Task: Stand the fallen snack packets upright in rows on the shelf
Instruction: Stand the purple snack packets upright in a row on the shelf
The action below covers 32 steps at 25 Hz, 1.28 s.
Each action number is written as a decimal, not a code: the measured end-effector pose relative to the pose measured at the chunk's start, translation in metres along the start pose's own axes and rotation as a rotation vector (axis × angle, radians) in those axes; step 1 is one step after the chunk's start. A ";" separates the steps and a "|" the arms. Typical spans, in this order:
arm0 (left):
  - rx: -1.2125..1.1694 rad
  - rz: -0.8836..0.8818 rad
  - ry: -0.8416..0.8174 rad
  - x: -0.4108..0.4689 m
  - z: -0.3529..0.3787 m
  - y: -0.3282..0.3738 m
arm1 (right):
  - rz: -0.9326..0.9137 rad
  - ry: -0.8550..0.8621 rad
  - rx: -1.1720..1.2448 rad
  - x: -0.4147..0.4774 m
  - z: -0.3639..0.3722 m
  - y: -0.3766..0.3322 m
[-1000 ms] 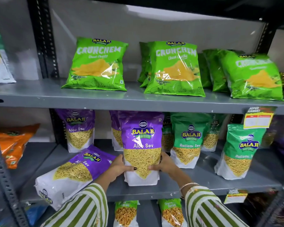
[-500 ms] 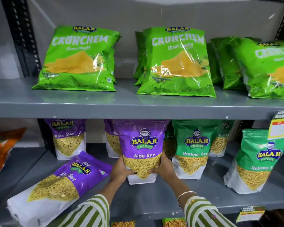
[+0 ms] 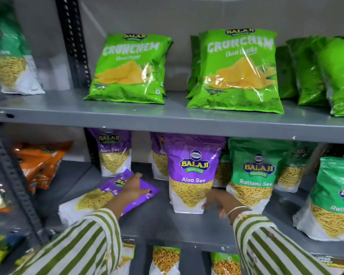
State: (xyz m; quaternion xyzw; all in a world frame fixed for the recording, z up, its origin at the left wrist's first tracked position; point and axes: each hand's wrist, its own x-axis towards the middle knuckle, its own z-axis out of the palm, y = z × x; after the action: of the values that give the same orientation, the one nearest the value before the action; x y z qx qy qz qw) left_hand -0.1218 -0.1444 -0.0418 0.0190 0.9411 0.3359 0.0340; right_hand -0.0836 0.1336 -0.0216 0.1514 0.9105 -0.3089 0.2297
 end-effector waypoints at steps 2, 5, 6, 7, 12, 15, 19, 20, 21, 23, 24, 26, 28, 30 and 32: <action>0.043 -0.102 0.032 -0.003 -0.044 -0.032 | 0.055 -0.080 -0.197 -0.006 0.007 -0.020; -0.057 -0.242 -0.010 -0.008 -0.095 -0.086 | 0.080 -0.191 -0.075 -0.003 0.045 -0.057; -0.091 -0.256 -0.045 -0.009 -0.108 -0.104 | 0.082 -0.278 -0.012 -0.004 0.069 -0.072; -0.109 -0.283 -0.092 -0.010 -0.116 -0.124 | 0.084 -0.359 0.037 -0.004 0.094 -0.087; -0.357 -0.349 -0.353 -0.016 -0.135 -0.191 | 0.118 -0.515 0.494 -0.022 0.218 -0.164; -0.392 -0.361 -0.621 -0.010 -0.132 -0.200 | 0.037 -0.444 0.667 -0.034 0.246 -0.190; -0.468 -0.349 -0.766 -0.018 -0.124 -0.191 | 0.066 -0.373 0.702 -0.048 0.243 -0.186; -0.513 -0.345 -0.786 -0.020 -0.121 -0.189 | 0.087 -0.346 0.724 -0.049 0.239 -0.181; -0.524 -0.320 -0.805 -0.024 -0.120 -0.184 | 0.086 -0.323 0.739 -0.050 0.234 -0.178; -0.539 -0.250 -0.768 -0.028 -0.115 -0.175 | 0.038 -0.279 0.781 -0.058 0.221 -0.176; -0.558 -0.217 -0.719 -0.029 -0.114 -0.170 | -0.015 -0.250 0.793 -0.062 0.214 -0.176; -0.618 -0.157 -0.598 -0.029 -0.109 -0.162 | -0.154 -0.085 0.708 -0.062 0.201 -0.174; -0.632 -0.076 -0.490 -0.030 -0.102 -0.155 | -0.325 0.100 0.644 -0.061 0.193 -0.173; -0.625 -0.013 -0.355 -0.033 -0.095 -0.150 | -0.421 0.221 0.626 -0.053 0.191 -0.168; -0.642 0.022 -0.247 -0.035 -0.087 -0.147 | -0.468 0.283 0.596 -0.044 0.190 -0.164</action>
State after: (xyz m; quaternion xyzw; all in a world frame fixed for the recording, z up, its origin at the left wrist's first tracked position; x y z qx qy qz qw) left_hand -0.0955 -0.3149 -0.0659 0.0579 0.7759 0.6104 0.1484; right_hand -0.0532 -0.1178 -0.0524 0.0412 0.8137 -0.5791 -0.0285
